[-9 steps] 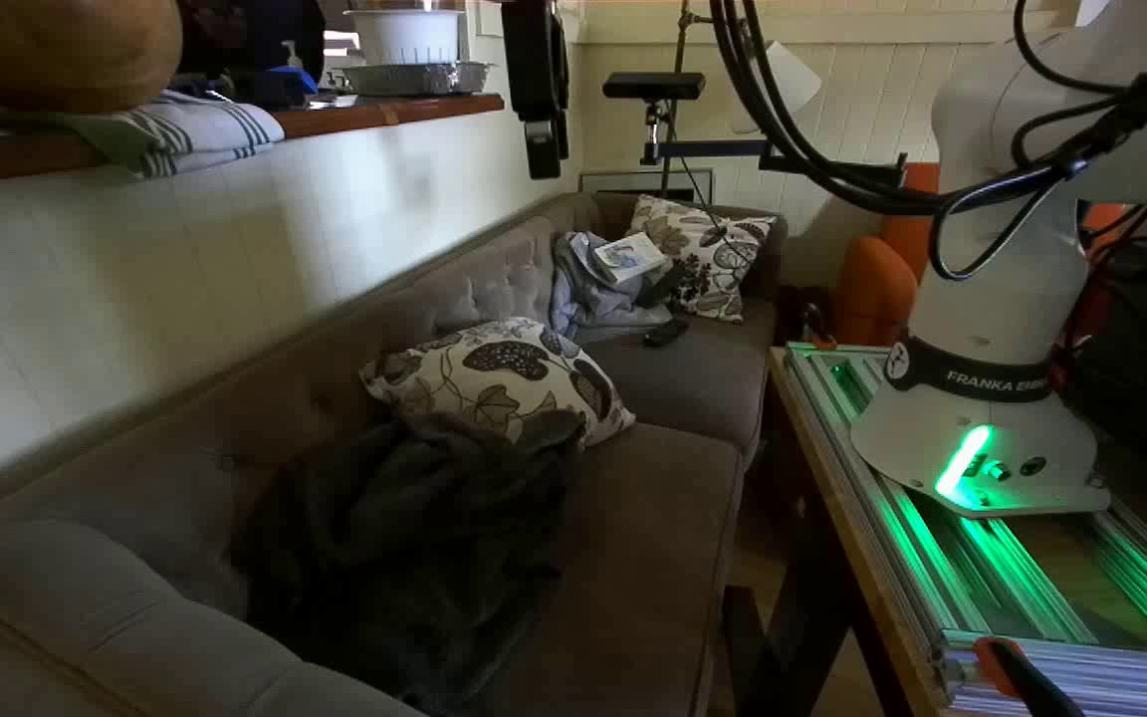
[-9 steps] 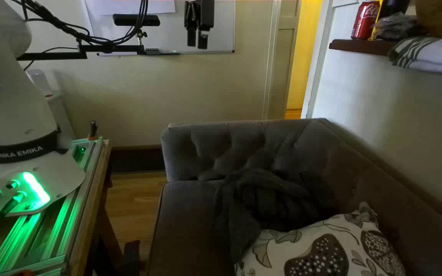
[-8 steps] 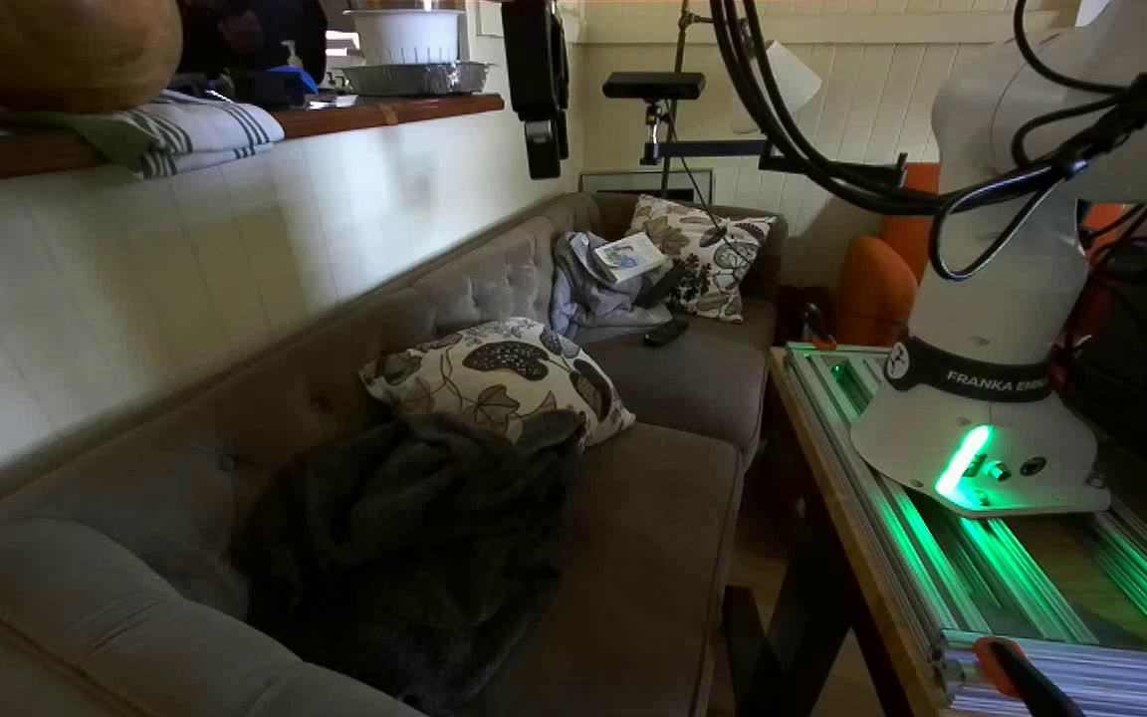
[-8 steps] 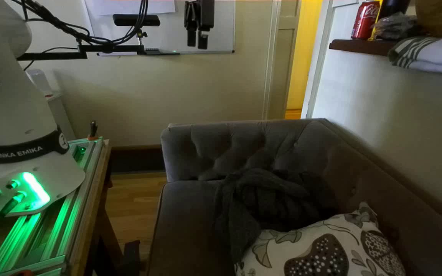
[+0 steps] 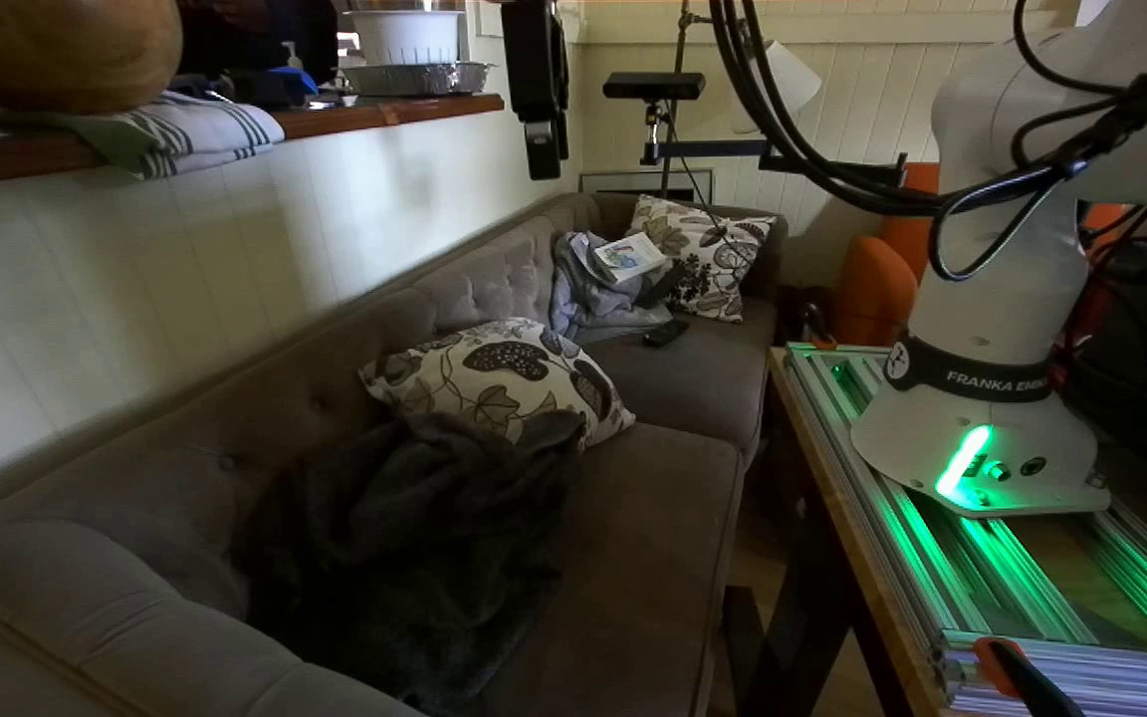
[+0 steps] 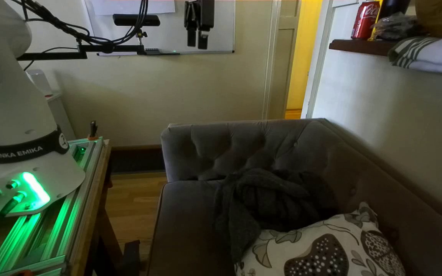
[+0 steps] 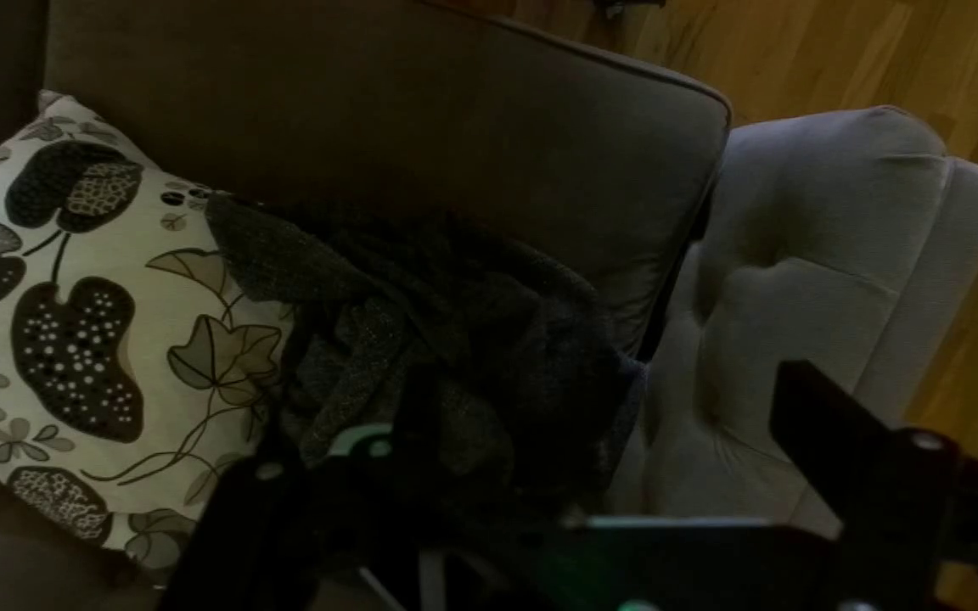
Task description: Put the blanket on the left armrest of the chair
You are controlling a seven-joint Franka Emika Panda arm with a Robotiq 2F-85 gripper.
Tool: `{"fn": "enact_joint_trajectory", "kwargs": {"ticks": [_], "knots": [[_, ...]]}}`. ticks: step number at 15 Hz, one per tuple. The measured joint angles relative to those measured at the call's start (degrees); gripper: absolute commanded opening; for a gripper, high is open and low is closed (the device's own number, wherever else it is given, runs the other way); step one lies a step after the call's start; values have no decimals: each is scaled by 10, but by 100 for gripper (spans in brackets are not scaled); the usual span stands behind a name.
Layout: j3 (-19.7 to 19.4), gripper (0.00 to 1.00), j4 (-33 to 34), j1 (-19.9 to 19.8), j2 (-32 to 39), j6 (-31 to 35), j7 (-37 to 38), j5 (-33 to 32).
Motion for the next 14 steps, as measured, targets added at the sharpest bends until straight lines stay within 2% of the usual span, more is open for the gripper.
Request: {"fn": "enact_joint_trajectory", "kwargs": {"ticks": [5, 9, 11, 14], "knots": [[0, 100, 0, -1, 2, 10, 10, 0], [-5, 100, 2, -23, 64, 162, 85, 0], [-11, 100, 5, -39, 128, 253, 124, 0], [-23, 100, 26, -57, 238, 346, 196, -12]]}}
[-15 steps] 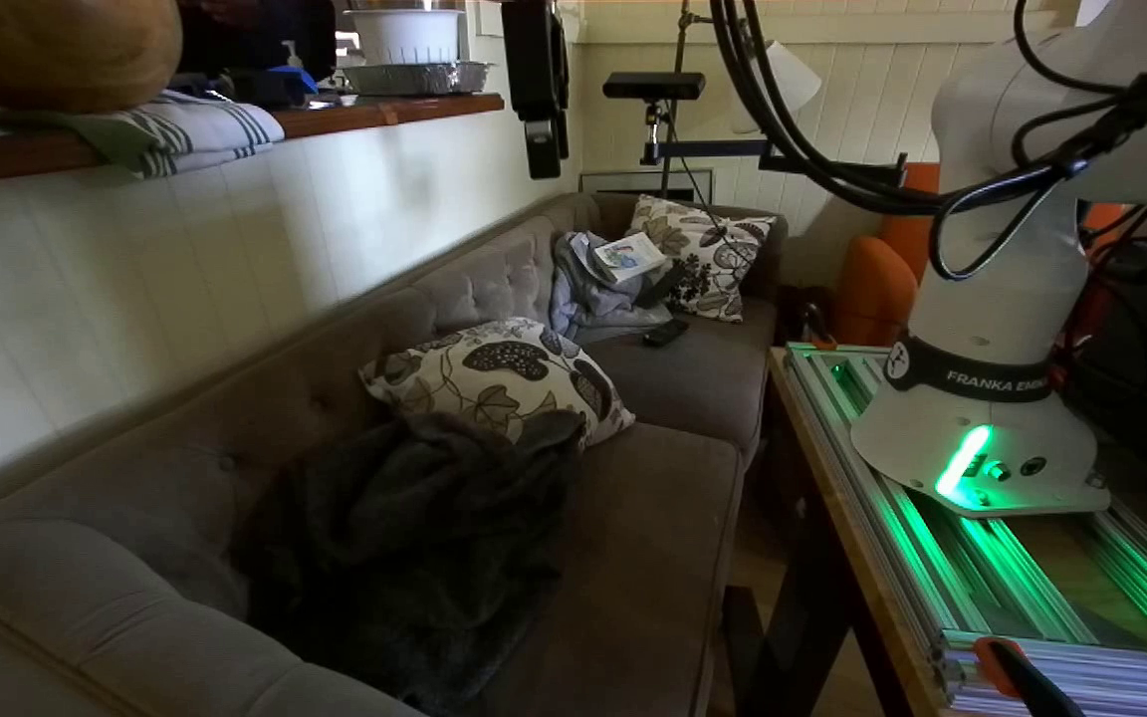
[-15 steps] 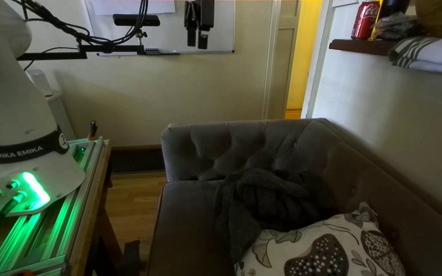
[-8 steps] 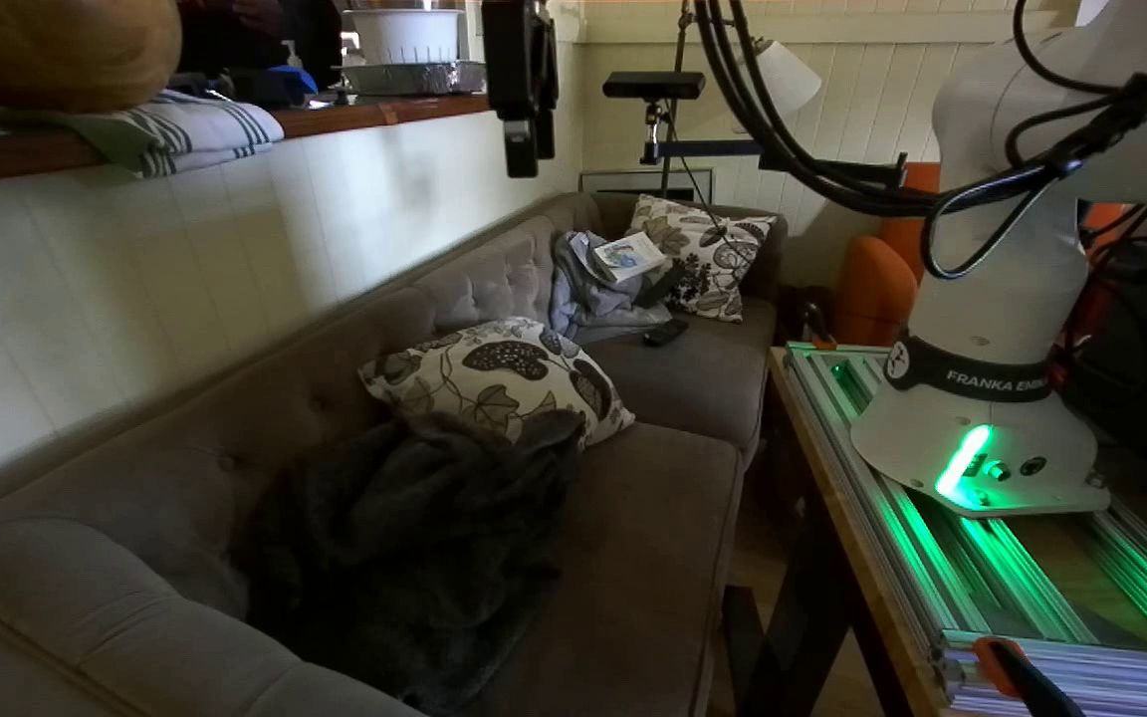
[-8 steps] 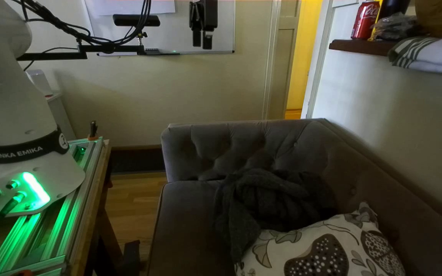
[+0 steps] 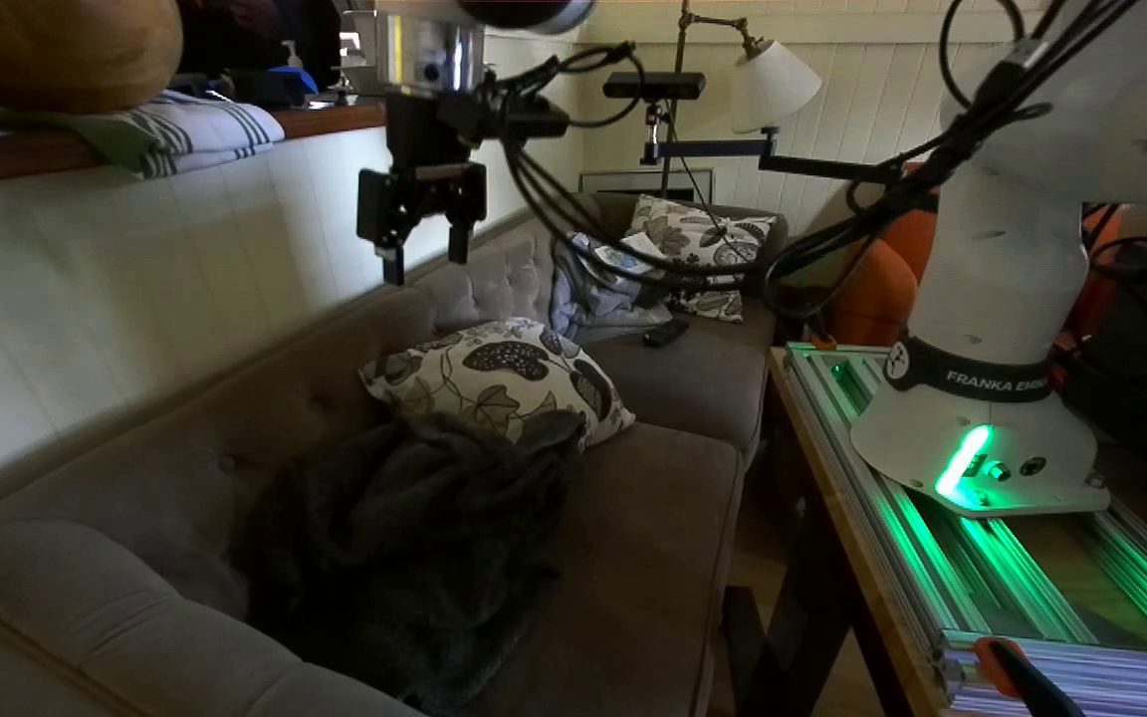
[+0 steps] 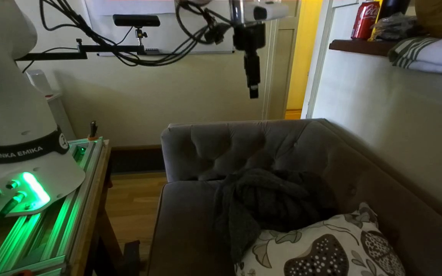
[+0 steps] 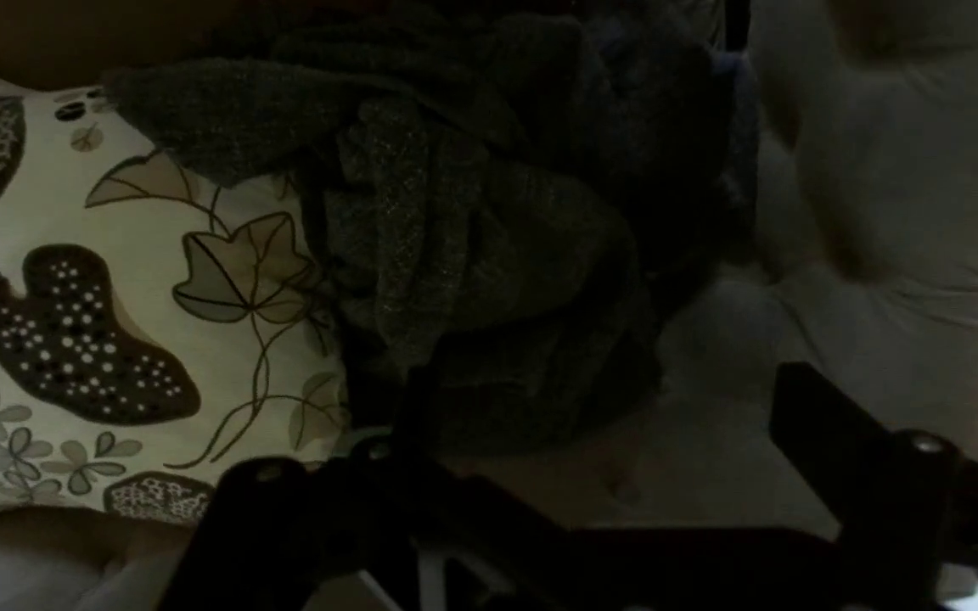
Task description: Put the blanket on the left armrest of the chair
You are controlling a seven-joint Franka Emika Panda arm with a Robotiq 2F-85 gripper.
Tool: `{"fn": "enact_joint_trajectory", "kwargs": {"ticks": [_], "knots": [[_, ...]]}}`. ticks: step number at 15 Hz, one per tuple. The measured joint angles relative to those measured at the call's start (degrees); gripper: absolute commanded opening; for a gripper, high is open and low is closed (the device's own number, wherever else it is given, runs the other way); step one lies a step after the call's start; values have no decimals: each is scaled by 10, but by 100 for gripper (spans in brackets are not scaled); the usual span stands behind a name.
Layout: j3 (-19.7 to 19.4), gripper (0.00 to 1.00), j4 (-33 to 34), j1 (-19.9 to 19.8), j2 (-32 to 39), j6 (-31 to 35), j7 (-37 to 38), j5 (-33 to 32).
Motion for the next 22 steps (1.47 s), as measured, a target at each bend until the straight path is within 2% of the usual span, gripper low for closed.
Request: {"fn": "enact_joint_trajectory", "kwargs": {"ticks": [4, 8, 12, 16, 17, 19, 22], "knots": [[-45, 100, 60, 4, 150, 68, 83, -18], [-95, 100, 134, 28, 275, 83, 125, -15], [-107, 100, 195, 34, 362, 76, 130, -3], [-103, 100, 242, 31, 415, 51, 120, 28], [-102, 77, 251, 30, 424, 42, 113, 35], [-102, 68, 268, 27, 441, 25, 100, 46], [-102, 44, 289, 22, 462, 5, 84, 58]]}}
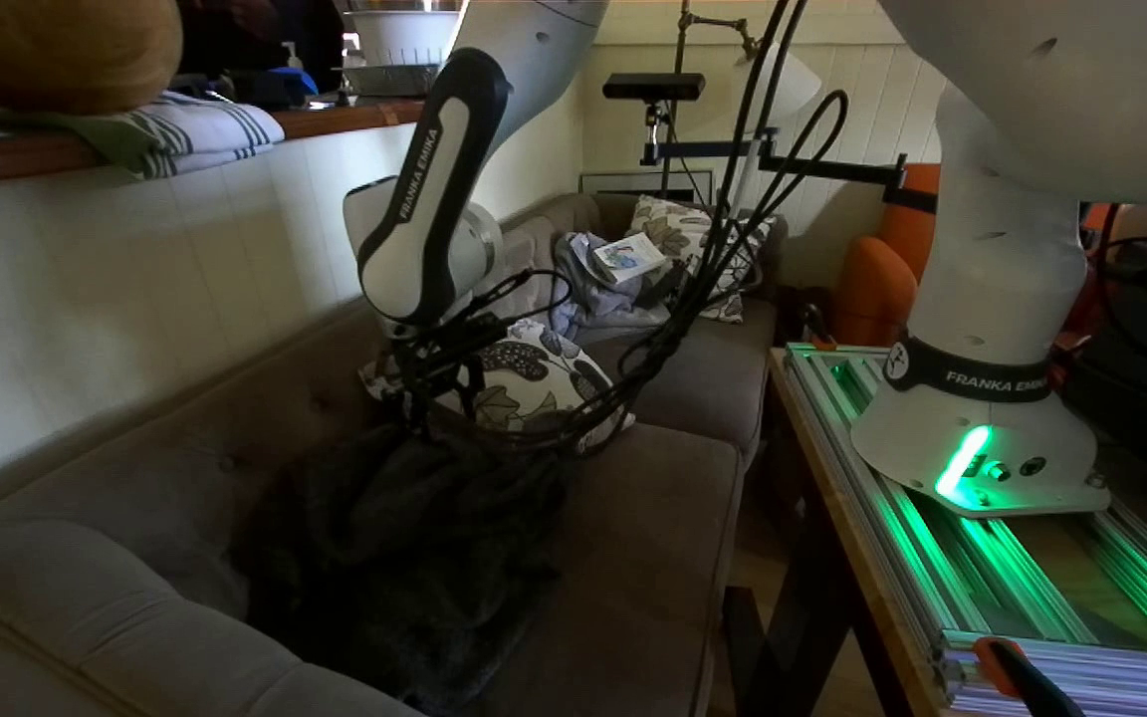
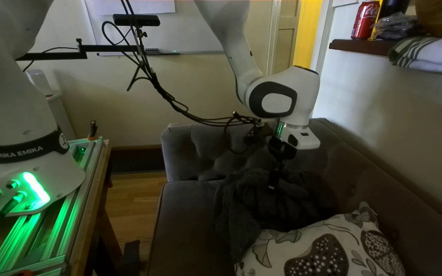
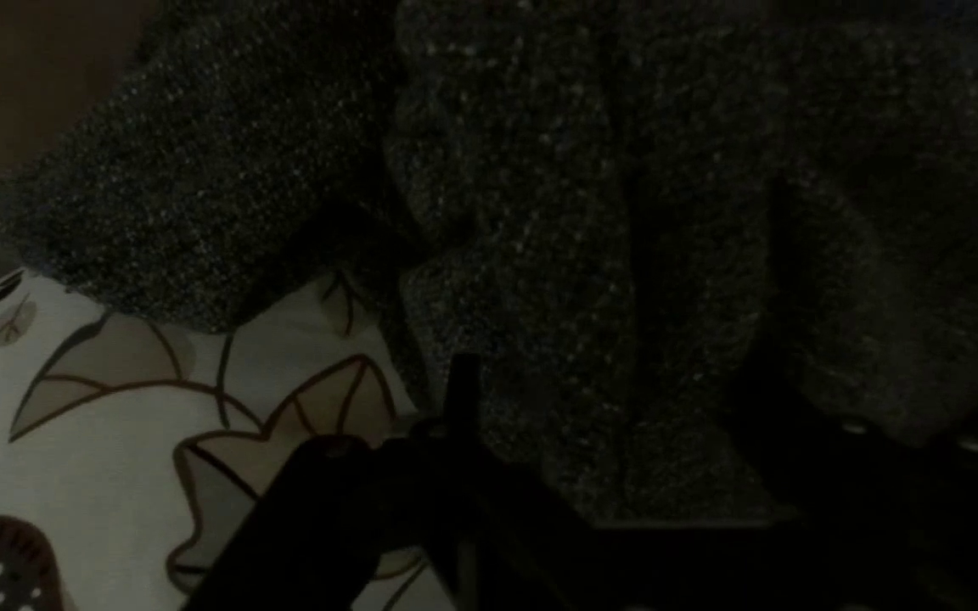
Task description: Put the blanket on the left armrest of the chair
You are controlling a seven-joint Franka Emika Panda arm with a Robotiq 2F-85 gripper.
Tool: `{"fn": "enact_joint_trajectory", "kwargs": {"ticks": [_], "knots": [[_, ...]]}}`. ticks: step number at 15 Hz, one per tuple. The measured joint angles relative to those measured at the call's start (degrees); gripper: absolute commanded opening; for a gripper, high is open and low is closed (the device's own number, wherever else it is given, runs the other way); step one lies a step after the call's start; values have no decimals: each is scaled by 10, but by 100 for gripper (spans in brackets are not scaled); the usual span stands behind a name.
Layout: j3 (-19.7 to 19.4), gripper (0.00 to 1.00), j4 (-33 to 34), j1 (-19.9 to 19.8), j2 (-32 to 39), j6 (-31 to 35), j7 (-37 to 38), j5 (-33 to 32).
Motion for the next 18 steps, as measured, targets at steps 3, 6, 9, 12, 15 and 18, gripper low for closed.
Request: {"fn": "enact_joint_trajectory", "kwargs": {"ticks": [3, 6, 9, 12, 15, 18], "knots": [[1, 23, 17, -4, 15, -20, -8, 10], [4, 3, 30, -5, 20, -40, -14, 21], [6, 0, 44, -4, 21, -70, -13, 28], [8, 1, 57, 1, 15, -108, -5, 30], [27, 2, 58, 13, -18, -138, -5, 38], [55, 2, 59, 40, -73, -165, -12, 38]]}}
